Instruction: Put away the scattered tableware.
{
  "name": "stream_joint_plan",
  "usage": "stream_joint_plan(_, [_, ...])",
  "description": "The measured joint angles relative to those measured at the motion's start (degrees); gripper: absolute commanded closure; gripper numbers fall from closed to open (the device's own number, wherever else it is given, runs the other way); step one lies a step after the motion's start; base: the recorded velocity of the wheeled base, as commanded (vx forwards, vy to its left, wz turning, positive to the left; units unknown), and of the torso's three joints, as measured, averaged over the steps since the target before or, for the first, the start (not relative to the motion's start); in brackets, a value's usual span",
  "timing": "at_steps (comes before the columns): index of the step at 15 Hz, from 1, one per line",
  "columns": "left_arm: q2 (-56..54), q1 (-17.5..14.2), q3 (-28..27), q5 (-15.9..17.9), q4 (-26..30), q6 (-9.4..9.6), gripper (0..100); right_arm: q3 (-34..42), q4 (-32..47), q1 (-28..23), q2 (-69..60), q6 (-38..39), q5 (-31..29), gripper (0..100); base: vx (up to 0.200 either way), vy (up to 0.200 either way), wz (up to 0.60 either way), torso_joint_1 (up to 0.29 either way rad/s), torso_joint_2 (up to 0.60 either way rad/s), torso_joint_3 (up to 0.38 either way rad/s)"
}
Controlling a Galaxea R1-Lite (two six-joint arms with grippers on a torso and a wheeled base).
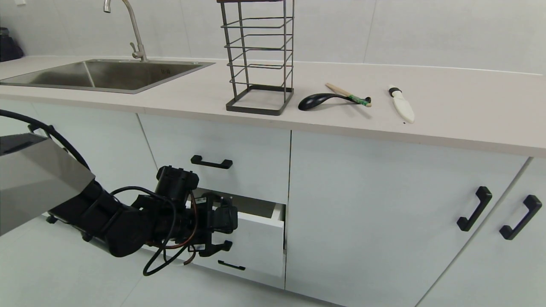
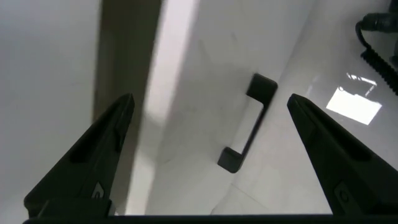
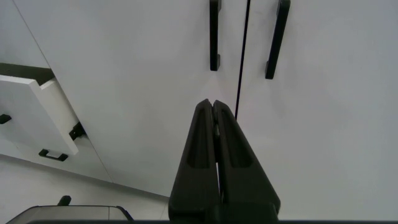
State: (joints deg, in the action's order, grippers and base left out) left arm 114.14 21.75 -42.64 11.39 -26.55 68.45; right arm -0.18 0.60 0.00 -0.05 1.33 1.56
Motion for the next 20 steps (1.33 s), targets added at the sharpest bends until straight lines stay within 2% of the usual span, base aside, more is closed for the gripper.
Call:
stream_joint_plan(9, [1.3,2.3,2.6,0.6,-1.2,0.02,0,0.0,0.0,0.0,0.0,0.0,0.0,100,0.0,0.0,0.0,0.0,0.0,0.0])
stream_joint_plan(15, [-11.1,2.6,18.1,1.8,-0.5,-0.24,0,0.0,0.0,0.0,0.0,0.0,0.0,100,0.0,0.0,0.0,0.0,0.0,0.0])
stream_joint_plan(20, [-16.7,3.8,20.7,2.0,-0.2,-0.09,0,0.0,0.0,0.0,0.0,0.0,0.0,100,0.0,0.0,0.0,0.0,0.0,0.0])
